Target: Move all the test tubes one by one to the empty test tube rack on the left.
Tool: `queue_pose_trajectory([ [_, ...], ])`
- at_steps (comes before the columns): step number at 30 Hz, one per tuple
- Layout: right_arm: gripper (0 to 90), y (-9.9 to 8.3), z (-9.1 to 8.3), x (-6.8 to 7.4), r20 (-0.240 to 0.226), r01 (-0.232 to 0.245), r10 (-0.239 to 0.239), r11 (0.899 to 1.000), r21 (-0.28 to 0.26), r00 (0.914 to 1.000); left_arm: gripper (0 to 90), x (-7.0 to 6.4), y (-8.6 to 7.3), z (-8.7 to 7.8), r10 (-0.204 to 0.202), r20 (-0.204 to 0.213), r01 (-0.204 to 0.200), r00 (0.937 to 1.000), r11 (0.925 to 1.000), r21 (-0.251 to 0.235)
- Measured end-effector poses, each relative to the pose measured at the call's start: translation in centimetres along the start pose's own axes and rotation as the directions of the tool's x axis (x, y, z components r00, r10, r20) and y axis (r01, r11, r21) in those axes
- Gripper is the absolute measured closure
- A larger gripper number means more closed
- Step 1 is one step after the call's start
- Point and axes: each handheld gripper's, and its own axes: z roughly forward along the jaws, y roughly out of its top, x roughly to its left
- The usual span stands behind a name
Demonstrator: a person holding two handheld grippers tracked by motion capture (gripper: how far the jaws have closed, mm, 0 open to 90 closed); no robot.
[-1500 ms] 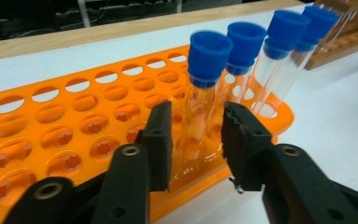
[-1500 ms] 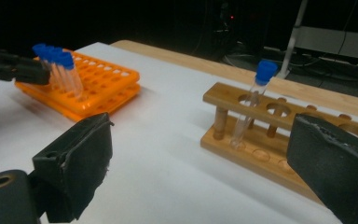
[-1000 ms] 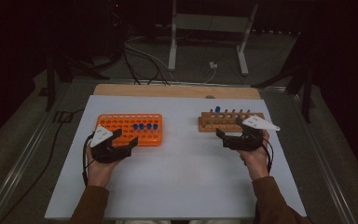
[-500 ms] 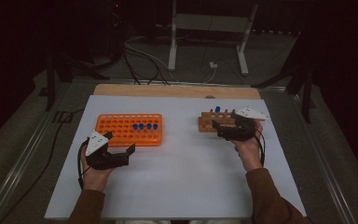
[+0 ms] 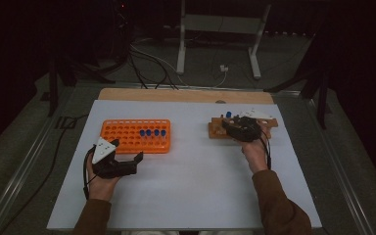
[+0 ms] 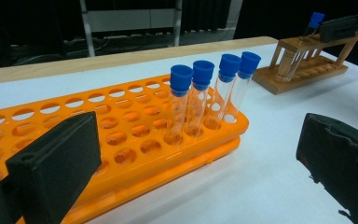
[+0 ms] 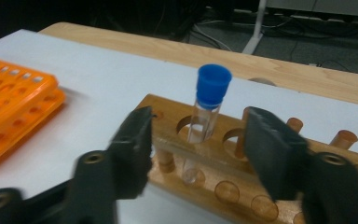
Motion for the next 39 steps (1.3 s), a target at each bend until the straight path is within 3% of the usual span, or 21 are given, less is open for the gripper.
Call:
queue_pose_trajectory([
  [7,59.9,-0.2,1.0,-0.3,0.016,-0.031,0.031,0.999,-0.017,0.9994,0.6,0.0,0.0,0.0,-0.002,0.0,0.002,1.0,1.0,0.0],
  [12,63.4,-0.3,1.2,-0.4,0.021,-0.034,0.034,0.999,-0.029,0.9992,0.6,0.0,0.0,0.0,-0.004,0.0,0.004,1.0,1.0,0.002],
  [20,68.6,0.5,1.5,0.3,0.017,0.032,-0.032,0.999,-0.019,0.9993,0.6,-0.1,-0.1,0.1,-0.003,0.001,0.003,1.0,1.0,0.007],
  [26,74.2,0.2,2.0,0.7,0.01,0.032,-0.032,0.999,-0.006,0.9995,0.6,0.0,-0.1,0.0,-0.006,0.0,0.006,1.0,1.0,0.005],
  [32,76.8,0.3,1.9,0.7,0.036,0.035,-0.035,0.999,-0.004,0.9987,0.6,0.0,-0.1,0.0,-0.005,0.0,0.005,1.0,1.0,0.007],
  [39,76.8,1.3,0.5,0.6,0.038,0.042,-0.039,0.997,-0.059,0.9985,0.6,-0.1,0.0,0.1,-0.003,0.0,0.003,1.0,0.9999,0.011],
])
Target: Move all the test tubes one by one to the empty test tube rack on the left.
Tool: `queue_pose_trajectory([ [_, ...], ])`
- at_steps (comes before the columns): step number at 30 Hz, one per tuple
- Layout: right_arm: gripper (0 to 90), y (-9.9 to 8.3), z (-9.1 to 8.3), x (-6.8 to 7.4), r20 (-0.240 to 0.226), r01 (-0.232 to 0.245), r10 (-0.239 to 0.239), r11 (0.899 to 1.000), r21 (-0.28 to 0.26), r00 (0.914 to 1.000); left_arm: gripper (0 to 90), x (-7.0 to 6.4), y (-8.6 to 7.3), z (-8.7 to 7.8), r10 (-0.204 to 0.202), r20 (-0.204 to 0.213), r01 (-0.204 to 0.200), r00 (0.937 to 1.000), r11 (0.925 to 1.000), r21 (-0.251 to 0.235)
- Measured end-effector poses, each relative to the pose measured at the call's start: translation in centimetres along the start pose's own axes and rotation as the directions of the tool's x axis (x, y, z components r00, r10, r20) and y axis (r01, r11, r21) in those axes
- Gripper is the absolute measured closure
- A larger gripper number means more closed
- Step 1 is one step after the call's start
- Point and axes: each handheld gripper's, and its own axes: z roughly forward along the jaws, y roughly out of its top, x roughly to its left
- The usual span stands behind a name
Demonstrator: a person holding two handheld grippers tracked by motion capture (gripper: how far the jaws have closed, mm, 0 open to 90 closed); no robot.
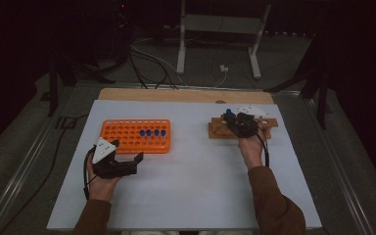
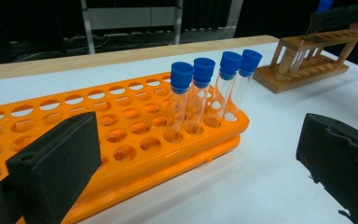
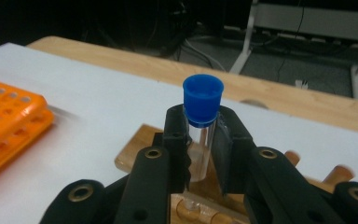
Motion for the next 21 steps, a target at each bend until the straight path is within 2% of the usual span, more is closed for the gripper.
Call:
queue_pose_trajectory([
  [6,76.9,1.7,-1.4,0.1,-0.001,0.013,-0.013,0.999,-0.04,0.9999,0.6,-0.1,0.2,-0.1,-0.001,0.004,0.001,1.0,1.0,0.003],
  [11,76.8,2.9,-2.8,0.5,-0.018,0.041,-0.043,0.996,-0.075,0.9989,0.6,-0.4,0.7,-0.1,0.012,0.011,-0.012,0.9999,0.9999,0.004],
  [16,76.8,3.2,-3.9,1.4,-0.072,0.049,-0.055,0.995,-0.092,0.9959,0.6,-1.1,1.6,-0.3,0.036,0.03,-0.036,0.9989,0.9993,-0.008],
  [21,76.7,3.1,-4.4,3.0,-0.144,0.061,-0.073,0.994,-0.086,0.9869,0.6,-2.2,2.4,-0.1,0.051,0.065,-0.05,0.9966,0.9986,-0.017],
])
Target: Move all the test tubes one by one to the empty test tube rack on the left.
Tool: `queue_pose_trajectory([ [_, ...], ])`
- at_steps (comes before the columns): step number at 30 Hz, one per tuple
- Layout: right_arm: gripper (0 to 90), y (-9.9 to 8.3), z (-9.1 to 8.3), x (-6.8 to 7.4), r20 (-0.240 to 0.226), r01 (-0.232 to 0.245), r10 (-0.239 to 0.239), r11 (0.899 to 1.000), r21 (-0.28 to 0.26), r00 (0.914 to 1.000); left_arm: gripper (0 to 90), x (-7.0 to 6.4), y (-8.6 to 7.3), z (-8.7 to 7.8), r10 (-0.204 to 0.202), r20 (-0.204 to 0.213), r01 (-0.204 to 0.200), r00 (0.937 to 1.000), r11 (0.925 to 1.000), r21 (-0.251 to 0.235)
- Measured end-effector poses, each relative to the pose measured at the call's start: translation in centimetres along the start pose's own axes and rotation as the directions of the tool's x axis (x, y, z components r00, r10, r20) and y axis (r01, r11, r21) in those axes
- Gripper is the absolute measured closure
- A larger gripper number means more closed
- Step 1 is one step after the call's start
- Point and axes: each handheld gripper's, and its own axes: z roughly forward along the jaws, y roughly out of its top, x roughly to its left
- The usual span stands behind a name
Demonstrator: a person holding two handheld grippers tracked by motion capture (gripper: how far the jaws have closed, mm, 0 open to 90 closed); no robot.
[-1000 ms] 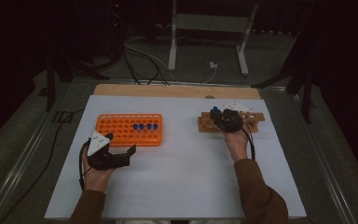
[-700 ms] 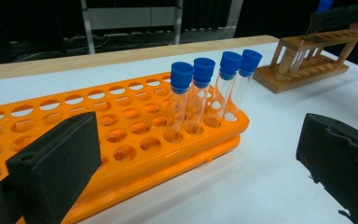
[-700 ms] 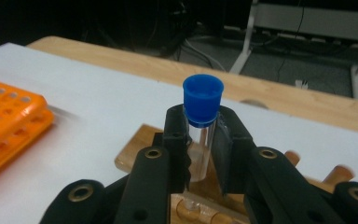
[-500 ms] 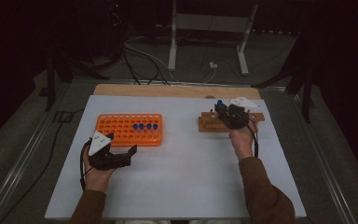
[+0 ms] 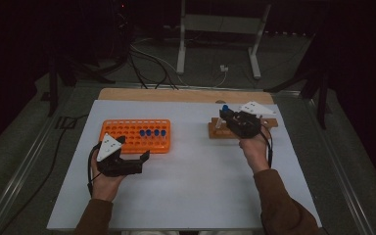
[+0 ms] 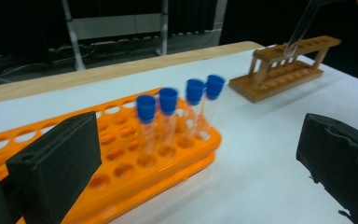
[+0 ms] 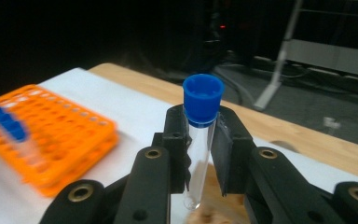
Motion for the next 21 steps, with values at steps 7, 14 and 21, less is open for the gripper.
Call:
queue_pose_trajectory([
  [7,76.6,-0.2,0.2,3.3,-0.134,-0.005,0.01,0.999,0.039,0.991,1.9,-1.4,0.8,1.6,0.015,0.066,-0.017,0.9977,0.9996,0.024],
  [14,76.5,-0.2,0.8,7.2,-0.254,0.031,-0.014,0.997,0.064,0.9672,9.9,-3.4,1.5,3.0,0.065,0.125,-0.068,0.9901,0.9975,0.02],
  [21,76.4,-0.1,1.2,10.4,-0.347,0.055,-0.032,0.997,0.057,0.9375,39.4,-4.6,1.7,4.2,0.102,0.17,-0.108,0.9801,0.9937,0.029],
])
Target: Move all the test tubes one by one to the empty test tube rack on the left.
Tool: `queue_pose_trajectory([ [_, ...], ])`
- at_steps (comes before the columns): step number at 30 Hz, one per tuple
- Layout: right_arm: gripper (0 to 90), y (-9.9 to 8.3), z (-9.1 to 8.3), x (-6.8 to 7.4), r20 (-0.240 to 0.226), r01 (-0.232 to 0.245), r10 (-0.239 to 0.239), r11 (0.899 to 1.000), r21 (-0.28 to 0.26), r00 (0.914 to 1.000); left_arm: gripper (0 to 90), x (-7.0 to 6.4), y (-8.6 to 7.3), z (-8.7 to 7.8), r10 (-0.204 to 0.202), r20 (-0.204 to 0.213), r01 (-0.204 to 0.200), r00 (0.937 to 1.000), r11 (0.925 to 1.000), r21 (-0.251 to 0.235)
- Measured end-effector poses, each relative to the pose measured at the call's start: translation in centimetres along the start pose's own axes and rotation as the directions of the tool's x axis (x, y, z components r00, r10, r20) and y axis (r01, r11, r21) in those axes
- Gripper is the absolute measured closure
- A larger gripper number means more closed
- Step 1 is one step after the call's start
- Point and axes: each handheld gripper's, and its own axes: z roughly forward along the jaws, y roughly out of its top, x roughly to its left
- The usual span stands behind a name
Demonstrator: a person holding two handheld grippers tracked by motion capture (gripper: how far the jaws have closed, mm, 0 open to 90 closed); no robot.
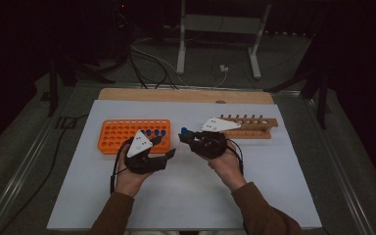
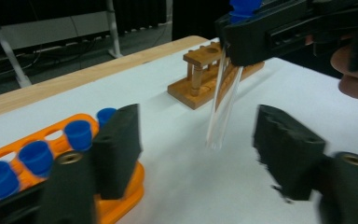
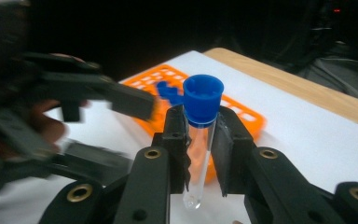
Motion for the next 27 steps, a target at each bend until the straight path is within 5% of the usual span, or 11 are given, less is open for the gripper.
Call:
queue_pose_trajectory([
  [8,76.4,0.0,1.0,1.4,-0.051,0.01,-0.01,1.0,0.007,0.9986,63.8,-0.3,0.0,0.4,0.029,0.022,-0.028,0.9993,0.9994,-0.019],
  [18,76.1,-0.1,1.1,1.4,-0.064,-0.003,0.003,1.0,0.01,0.9979,77.6,-0.5,-0.1,0.5,0.054,0.046,-0.054,0.9975,0.9985,-0.011],
  [24,51.9,-0.3,0.3,0.4,-0.097,-0.023,0.021,1.0,-0.013,0.995,77.8,0.3,-0.6,-0.1,0.028,0.018,-0.028,0.9995,0.9995,-0.018],
  [27,35.0,-0.7,-0.6,-0.2,-0.051,-0.002,0.001,1.0,-0.022,0.9987,77.8,1.0,-1.1,-1.1,0.003,0.0,-0.003,1.0,0.9993,-0.038],
])
